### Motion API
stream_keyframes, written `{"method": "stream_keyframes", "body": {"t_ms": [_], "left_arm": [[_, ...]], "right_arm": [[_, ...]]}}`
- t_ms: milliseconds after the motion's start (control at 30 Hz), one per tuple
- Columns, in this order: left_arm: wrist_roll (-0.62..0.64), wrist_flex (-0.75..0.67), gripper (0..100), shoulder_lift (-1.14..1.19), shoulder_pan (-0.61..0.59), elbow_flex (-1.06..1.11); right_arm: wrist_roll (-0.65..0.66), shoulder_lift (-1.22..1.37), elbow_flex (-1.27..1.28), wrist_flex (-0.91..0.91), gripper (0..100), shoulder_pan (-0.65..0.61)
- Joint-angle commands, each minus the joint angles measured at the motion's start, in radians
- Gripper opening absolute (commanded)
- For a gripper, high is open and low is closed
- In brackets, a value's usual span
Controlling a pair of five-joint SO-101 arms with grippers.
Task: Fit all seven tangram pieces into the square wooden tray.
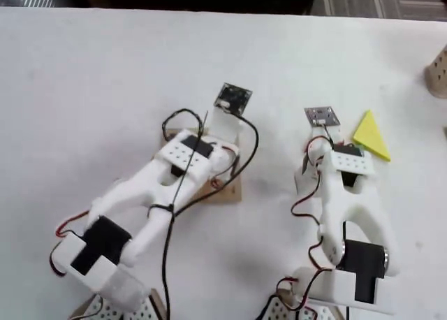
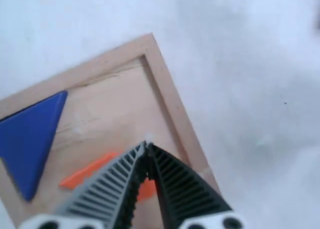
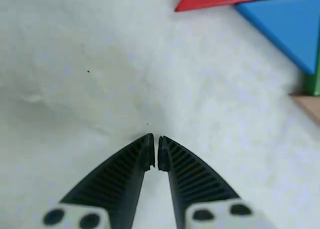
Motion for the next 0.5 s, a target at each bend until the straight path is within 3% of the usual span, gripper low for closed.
{"method": "stream_keyframes", "body": {"t_ms": [0, 167, 467], "left_arm": [[-0.006, -0.028, 2, 0.024, 0.015, -0.074], [-0.006, 0.066, 2, 0.153, -0.018, -0.175], [-0.015, 0.287, 2, 0.156, -0.03, -0.198]], "right_arm": [[0.009, -0.041, -0.005, -0.012, 1.9, 0.002], [0.009, -0.041, -0.005, -0.012, 1.9, 0.004], [0.009, -0.041, -0.005, -0.012, 1.9, 0.004]]}}
